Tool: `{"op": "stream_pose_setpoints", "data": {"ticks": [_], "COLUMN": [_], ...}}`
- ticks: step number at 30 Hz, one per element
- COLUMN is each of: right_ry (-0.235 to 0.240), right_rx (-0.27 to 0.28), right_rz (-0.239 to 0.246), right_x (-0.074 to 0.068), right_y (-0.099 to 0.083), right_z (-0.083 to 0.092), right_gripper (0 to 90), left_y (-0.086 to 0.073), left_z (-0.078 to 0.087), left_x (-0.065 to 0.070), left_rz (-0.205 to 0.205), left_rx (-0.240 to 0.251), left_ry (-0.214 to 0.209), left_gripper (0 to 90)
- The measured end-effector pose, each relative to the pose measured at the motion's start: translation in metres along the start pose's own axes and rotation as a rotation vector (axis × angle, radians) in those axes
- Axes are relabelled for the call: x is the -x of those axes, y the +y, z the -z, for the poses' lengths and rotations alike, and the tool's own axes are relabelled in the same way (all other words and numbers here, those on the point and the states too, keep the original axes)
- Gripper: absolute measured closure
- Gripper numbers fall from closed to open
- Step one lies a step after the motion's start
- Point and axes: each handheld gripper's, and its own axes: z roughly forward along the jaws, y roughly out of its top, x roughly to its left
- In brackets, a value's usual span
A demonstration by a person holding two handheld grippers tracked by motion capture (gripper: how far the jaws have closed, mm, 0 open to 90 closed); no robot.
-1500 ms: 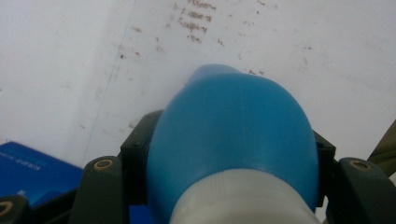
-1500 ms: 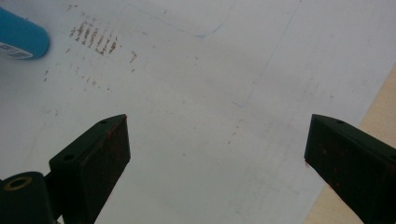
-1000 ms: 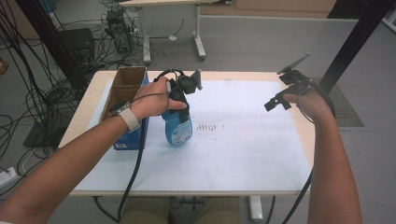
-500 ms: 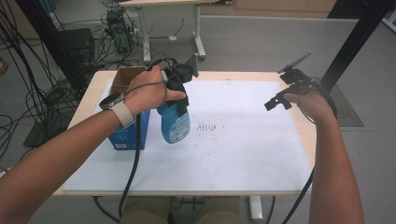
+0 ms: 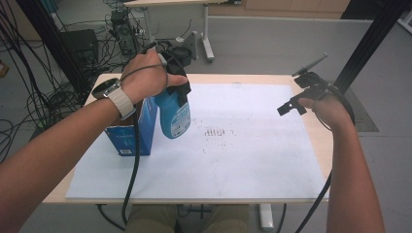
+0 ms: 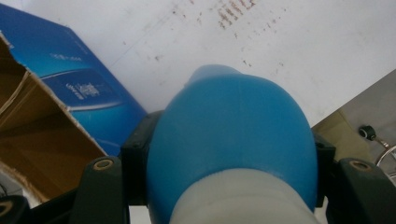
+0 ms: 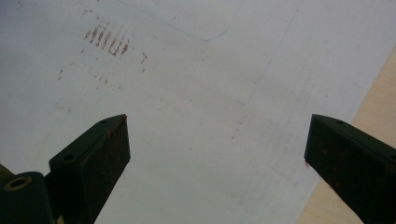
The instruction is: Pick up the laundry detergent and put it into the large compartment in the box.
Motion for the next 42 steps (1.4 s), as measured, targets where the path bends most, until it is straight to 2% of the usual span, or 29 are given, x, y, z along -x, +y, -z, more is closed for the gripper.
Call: {"op": "stream_pose_setpoints", "data": {"ticks": [6, 17, 22, 30, 31, 32, 42], "right_ry": [0.001, 0.004, 0.003, 0.004, 0.005, 0.005, 0.005], "right_rx": [-0.001, 0.007, 0.005, 0.011, 0.012, 0.012, 0.005], "right_rz": [0.008, 0.031, 0.036, 0.047, 0.048, 0.048, 0.049], "right_x": [-0.001, -0.002, 0.000, 0.001, 0.001, 0.001, 0.002], "right_y": [0.000, 0.002, 0.003, 0.006, 0.006, 0.006, 0.009], "right_z": [0.001, 0.005, 0.007, 0.010, 0.009, 0.009, 0.007], "right_gripper": [6.6, 6.6, 6.6, 6.6, 6.6, 6.6, 6.6], "left_y": [-0.001, -0.005, -0.013, -0.019, -0.021, -0.021, -0.027], "left_z": [0.018, 0.039, 0.053, 0.062, 0.065, 0.065, 0.079], "left_x": [-0.004, -0.008, -0.013, -0.021, -0.022, -0.022, -0.039], "left_rz": [0.039, 0.101, 0.140, 0.188, 0.210, 0.210, 0.284], "left_rx": [0.003, 0.015, 0.036, 0.039, 0.048, 0.048, 0.045], "left_ry": [-0.004, -0.018, -0.021, -0.028, -0.029, -0.029, -0.046], "left_gripper": [38.6, 38.6, 38.6, 38.6, 38.6, 38.6, 37.9]}}
